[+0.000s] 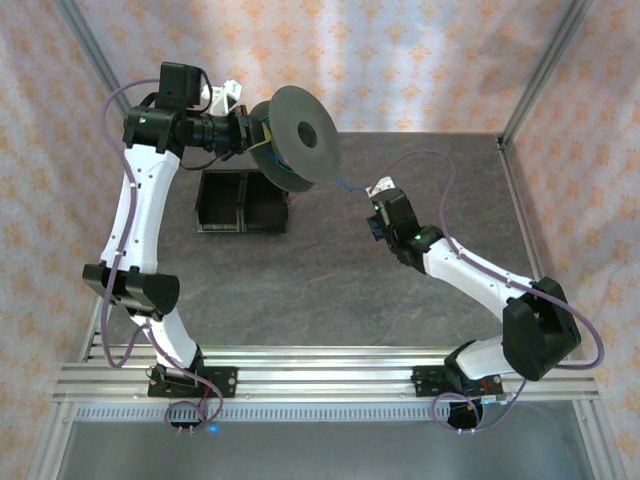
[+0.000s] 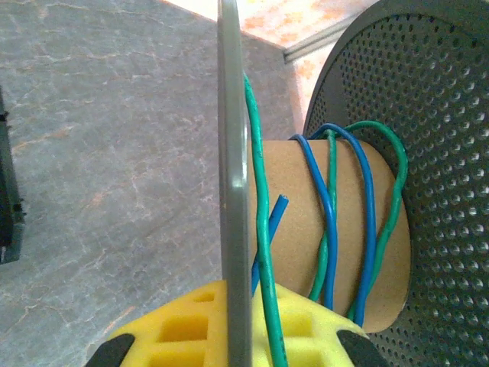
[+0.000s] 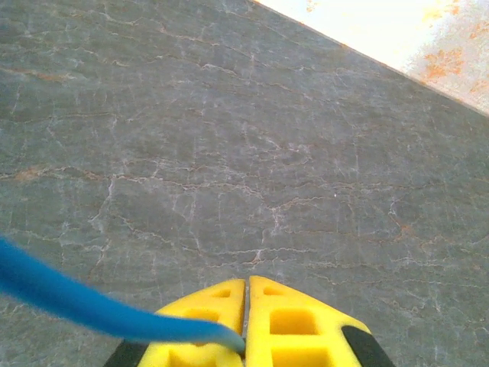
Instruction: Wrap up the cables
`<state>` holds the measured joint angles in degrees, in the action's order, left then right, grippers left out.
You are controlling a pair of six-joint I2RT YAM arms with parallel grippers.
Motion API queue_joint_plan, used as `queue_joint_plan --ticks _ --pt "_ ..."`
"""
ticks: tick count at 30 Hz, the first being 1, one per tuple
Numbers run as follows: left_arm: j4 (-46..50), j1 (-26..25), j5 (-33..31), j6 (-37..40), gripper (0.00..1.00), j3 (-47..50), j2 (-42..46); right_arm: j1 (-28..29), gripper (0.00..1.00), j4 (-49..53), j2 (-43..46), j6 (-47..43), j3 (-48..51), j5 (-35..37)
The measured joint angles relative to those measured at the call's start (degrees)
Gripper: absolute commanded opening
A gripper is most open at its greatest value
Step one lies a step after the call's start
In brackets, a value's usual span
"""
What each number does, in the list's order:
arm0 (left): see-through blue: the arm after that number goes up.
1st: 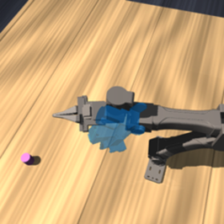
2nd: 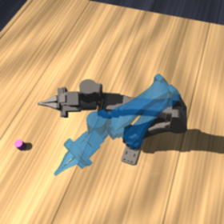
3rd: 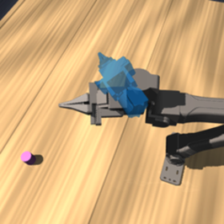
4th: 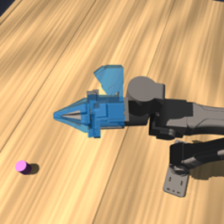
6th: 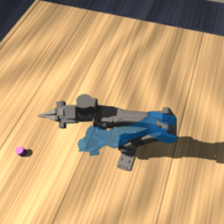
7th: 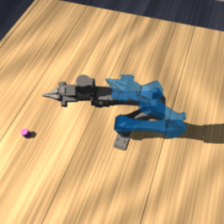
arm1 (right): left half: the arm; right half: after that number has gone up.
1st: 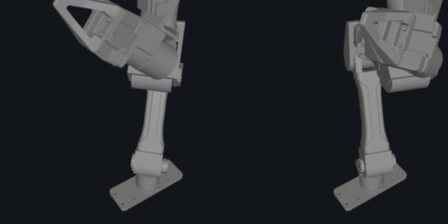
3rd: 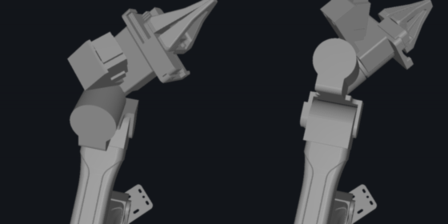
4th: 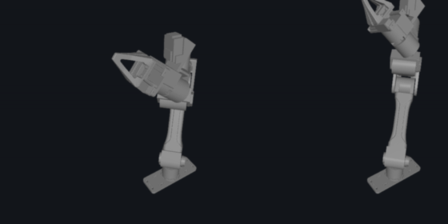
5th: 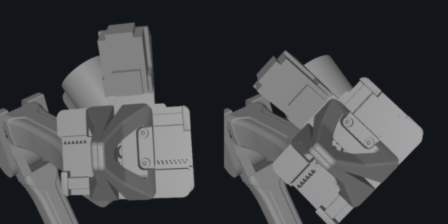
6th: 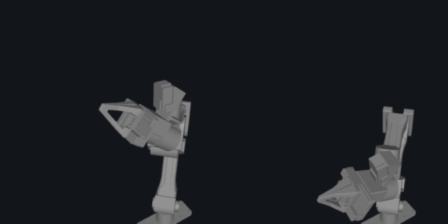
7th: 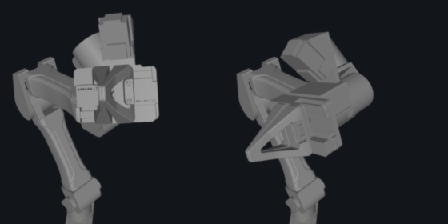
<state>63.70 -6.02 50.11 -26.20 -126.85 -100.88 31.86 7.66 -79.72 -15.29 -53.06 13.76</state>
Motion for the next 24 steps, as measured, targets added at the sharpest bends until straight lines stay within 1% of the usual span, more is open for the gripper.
queue_joint_plan --ticks 8,14,17,20,24 --pt "0.09 -2.05 0.79 4.39 0.00 -0.33 0.00 -4.20 0.00 1.16 -0.20 0.33 -0.92 -7.98" --pt "3.87 -6.60 -0.48 11.34 0.00 -3.43 -0.09 -8.28 0.00 5.20 -2.14 1.31 -5.01 -15.96" --pt "6.75 -9.20 -2.60 15.54 0.00 -5.84 -0.70 -9.66 0.00 8.04 -3.80 1.29 -7.69 -19.02" --pt "8.79 -11.15 -6.54 19.74 0.00 -6.38 -1.01 -11.02 0.00 11.19 -5.27 1.27 -9.90 -20.96" --pt "10.38 -15.30 -14.40 24.61 0.00 -6.29 -1.42 -12.81 0.00 14.58 -5.95 1.25 -11.72 -21.94"
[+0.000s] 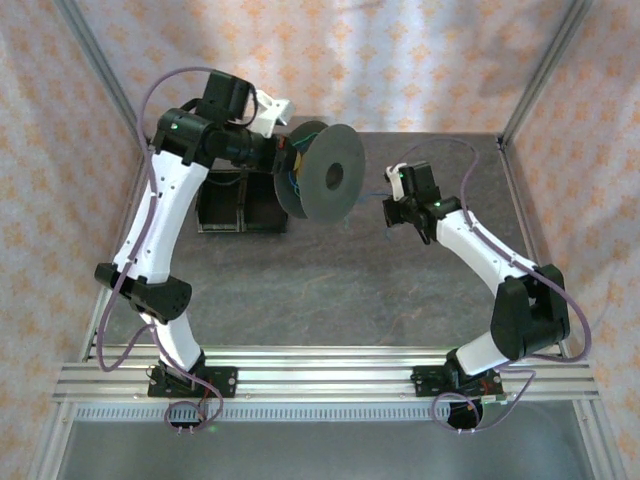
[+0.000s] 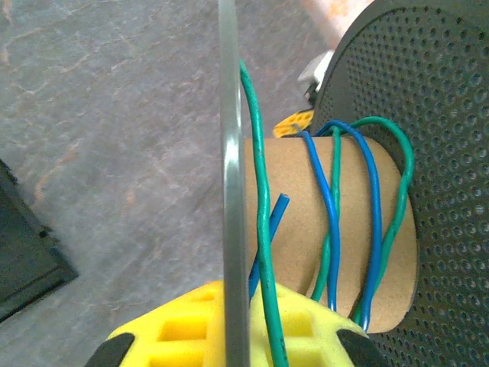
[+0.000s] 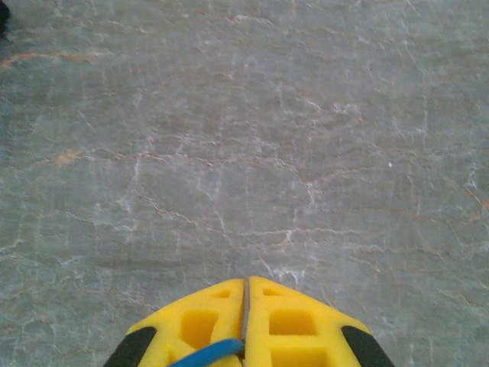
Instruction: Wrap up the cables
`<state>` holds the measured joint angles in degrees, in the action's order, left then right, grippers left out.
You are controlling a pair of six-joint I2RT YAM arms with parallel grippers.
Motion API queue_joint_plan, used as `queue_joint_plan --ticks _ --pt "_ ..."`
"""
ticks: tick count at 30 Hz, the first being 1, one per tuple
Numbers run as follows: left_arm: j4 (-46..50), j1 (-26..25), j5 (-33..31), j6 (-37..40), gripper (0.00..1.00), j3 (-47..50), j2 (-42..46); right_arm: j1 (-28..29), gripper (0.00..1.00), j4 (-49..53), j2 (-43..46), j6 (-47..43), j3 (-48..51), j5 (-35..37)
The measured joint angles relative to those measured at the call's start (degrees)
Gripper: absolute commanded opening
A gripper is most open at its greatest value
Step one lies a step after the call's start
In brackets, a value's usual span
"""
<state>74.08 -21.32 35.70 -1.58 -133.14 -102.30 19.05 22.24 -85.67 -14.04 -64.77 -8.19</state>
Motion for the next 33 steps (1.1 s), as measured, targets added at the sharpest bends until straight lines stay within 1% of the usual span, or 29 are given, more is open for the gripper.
queue_joint_plan --ticks 4,11,19,23,29,31,33 --pt "1.33 -4.66 -5.55 3.19 0.00 -0.31 -1.09 -1.14 0.00 3.04 -0.44 -0.02 -2.80 -0.02" --pt "3.02 -8.41 -9.40 6.67 0.00 -1.33 -5.27 -1.97 0.00 5.49 -2.03 -0.20 -7.85 0.63" --pt "2.43 -13.84 -18.88 9.64 0.00 0.20 -7.10 -1.95 0.00 8.22 -2.36 -1.29 -11.43 0.66" --pt "1.49 -14.32 -22.84 10.69 0.00 1.01 -8.37 -1.97 0.00 8.39 -2.34 -1.68 -11.54 0.61" --pt "1.09 -14.32 -23.43 11.26 0.00 0.92 -10.14 -1.97 0.00 8.07 -2.34 -1.64 -10.27 0.26" --pt "1.05 -14.32 -24.24 11.65 0.00 0.94 -10.01 -1.97 0.15 7.89 -2.34 -1.40 -9.64 0.24" --pt "0.24 -14.32 -25.75 12.07 0.00 1.75 -9.38 -1.97 0.26 7.72 -2.34 -0.72 -9.55 0.17"
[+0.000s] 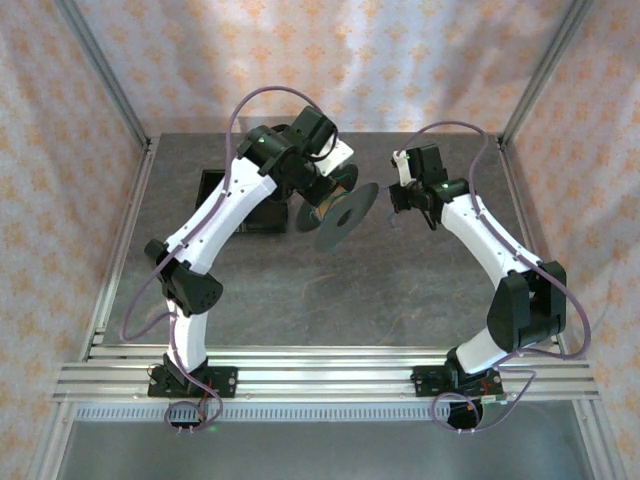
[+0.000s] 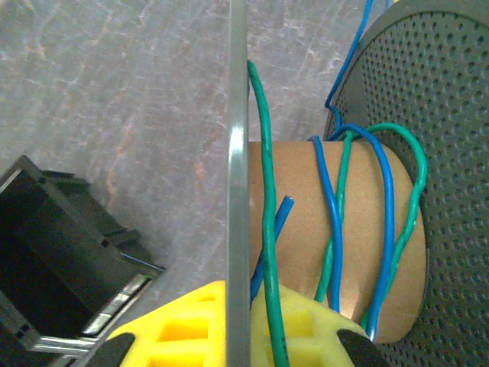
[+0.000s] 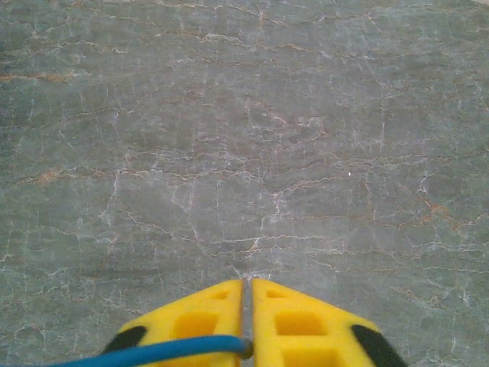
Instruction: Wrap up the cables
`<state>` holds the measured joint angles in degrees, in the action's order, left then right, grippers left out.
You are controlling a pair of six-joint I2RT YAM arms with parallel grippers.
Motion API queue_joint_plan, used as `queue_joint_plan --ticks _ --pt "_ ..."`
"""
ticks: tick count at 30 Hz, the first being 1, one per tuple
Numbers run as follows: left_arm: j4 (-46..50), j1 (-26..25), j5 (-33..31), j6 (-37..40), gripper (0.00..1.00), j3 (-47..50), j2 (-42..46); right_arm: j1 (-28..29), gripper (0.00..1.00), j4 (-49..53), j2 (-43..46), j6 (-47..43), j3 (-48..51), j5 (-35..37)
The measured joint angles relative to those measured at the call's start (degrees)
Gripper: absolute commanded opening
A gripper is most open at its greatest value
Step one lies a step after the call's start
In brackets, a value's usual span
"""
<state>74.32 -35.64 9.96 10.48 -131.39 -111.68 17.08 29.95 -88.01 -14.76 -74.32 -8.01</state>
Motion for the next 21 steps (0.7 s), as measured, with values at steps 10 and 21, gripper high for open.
queue_joint_plan --ticks 10,21 --pt "-7.87 0.11 -6.82 0.61 0.00 5.03 4.57 -0.15 0.40 -1.20 0.57 4.50 0.39 -3.61" --pt "-25.46 0.11 -13.84 0.11 0.00 18.71 13.70 -0.39 0.49 -5.81 9.81 24.63 7.26 -14.34"
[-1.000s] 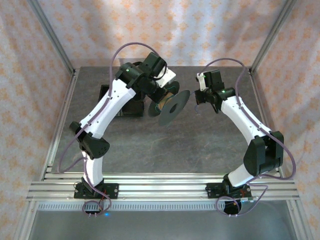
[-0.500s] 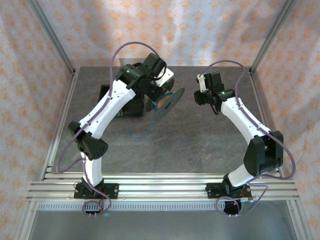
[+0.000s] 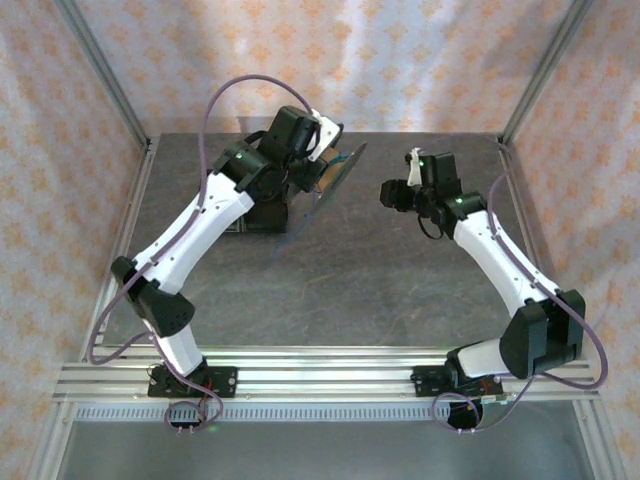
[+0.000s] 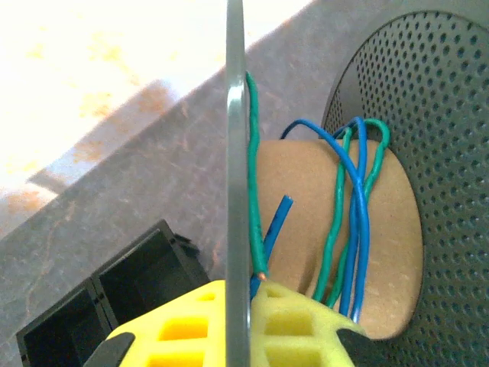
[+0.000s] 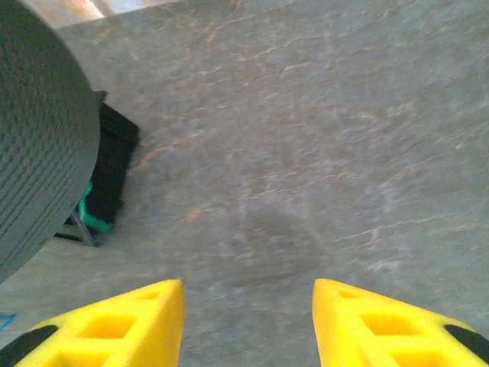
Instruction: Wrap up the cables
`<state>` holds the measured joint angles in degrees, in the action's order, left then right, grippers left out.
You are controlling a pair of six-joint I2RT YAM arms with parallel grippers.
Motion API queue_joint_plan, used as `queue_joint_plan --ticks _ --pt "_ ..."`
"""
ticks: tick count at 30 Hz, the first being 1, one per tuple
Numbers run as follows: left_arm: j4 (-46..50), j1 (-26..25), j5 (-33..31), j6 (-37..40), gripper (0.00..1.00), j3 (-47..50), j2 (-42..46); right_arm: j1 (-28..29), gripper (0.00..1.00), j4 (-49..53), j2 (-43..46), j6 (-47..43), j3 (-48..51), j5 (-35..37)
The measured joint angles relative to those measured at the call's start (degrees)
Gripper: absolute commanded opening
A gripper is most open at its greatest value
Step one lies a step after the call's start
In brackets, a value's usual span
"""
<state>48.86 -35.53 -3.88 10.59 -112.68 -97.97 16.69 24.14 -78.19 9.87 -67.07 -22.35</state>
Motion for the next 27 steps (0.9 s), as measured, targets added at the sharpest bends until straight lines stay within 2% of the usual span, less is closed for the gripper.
queue_joint_plan --ticks 5,12,15,21,27 --pt "-12.76 0.00 -4.22 -4.24 0.00 9.07 5.81 -0.02 0.50 -10.51 3.65 16.00 10.23 -8.63" --pt "-30.47 0.00 -7.13 -12.04 0.00 17.70 9.84 0.33 0.49 -33.03 3.78 44.06 25.90 -17.66" --pt "-36.68 0.00 -7.30 -14.34 0.00 21.81 11.15 2.14 0.49 -40.61 3.78 54.07 29.09 -18.27" --pt "-42.69 0.00 -7.30 -17.92 0.00 25.42 11.82 9.09 0.49 -53.75 1.75 68.52 29.24 -17.77" --pt "-45.09 0.00 -7.30 -19.93 0.00 26.69 12.76 12.22 0.50 -62.88 -3.87 78.03 29.24 -15.69"
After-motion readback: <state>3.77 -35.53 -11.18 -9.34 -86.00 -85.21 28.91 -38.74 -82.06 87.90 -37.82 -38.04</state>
